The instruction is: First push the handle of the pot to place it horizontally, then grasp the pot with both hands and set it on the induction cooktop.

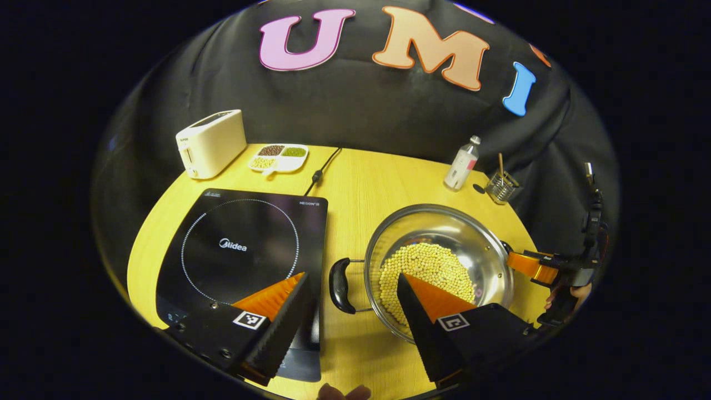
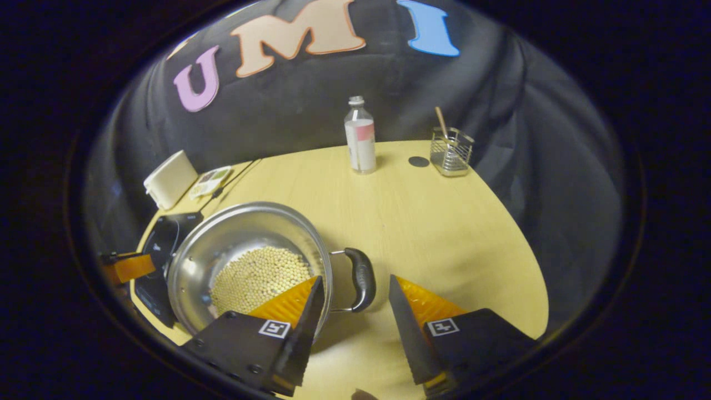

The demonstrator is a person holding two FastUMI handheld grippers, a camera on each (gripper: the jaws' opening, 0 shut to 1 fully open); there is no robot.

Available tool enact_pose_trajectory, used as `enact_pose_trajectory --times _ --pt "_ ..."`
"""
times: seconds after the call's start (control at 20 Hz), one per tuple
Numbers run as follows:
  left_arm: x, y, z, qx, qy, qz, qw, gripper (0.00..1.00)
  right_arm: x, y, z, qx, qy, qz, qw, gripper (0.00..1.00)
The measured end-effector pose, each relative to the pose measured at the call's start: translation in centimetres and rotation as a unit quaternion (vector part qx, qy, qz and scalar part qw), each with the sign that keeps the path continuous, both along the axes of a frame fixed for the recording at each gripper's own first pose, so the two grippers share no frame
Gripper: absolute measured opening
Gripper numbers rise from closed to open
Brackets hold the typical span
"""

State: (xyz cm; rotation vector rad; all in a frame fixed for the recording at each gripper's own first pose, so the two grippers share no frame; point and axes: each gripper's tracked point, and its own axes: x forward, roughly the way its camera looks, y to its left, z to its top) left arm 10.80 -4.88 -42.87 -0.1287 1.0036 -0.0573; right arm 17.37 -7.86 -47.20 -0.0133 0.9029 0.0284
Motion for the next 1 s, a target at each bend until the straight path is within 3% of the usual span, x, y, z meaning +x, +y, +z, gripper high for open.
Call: enact_pose_trajectory --times 0.05,0.25,0.35,0.5,0.55,0.65,0.7,0.75,0.85,0.9,1.0 --pt "0.2 0.1 -0.7 0.008 0.005 -0.003 1.000 1.00 0.4 0.1 -0.4 -0.012 -0.002 0.013 1.000 0.70" --pt "1.0 -0.2 -3.1 0.008 0.022 -0.004 1.000 0.96 0.6 0.6 -2.4 -0.018 0.025 0.026 0.999 0.74" --pt "0.8 -0.5 -4.4 -0.005 0.044 0.000 0.999 0.95 0.7 0.6 -3.0 -0.019 0.032 0.031 0.999 0.70" --pt "0.7 -0.9 -5.6 -0.015 0.063 0.006 0.998 0.85 0.6 0.9 -3.5 -0.012 0.041 0.037 0.998 0.70" --pt "1.3 -0.8 -5.8 -0.011 0.055 0.001 0.998 0.89 0.5 0.7 -3.3 -0.015 0.040 0.035 0.998 0.65" --pt "1.2 -0.6 -6.4 -0.003 0.067 -0.013 0.998 0.77 0.2 0.5 -3.1 -0.012 0.045 0.021 0.999 0.64" --pt "1.0 -0.4 -6.7 0.002 0.074 -0.017 0.997 0.72 0.4 0.4 -3.0 -0.005 0.049 0.011 0.999 0.59" --pt "1.1 -0.4 -6.4 -0.002 0.069 -0.018 0.997 0.72 0.3 0.5 -3.4 0.001 0.052 0.004 0.999 0.54" --pt "1.3 -0.4 -6.6 -0.008 0.073 -0.017 0.997 0.61 0.1 0.4 -3.3 -0.001 0.054 0.004 0.999 0.49" --pt "1.3 -0.4 -6.4 -0.011 0.074 -0.015 0.997 0.59 0.1 0.4 -3.2 -0.001 0.057 0.000 0.998 0.55" --pt "1.0 -0.5 -6.3 -0.015 0.084 -0.016 0.996 0.56 -0.1 0.3 -3.0 0.006 0.063 -0.013 0.998 0.49"
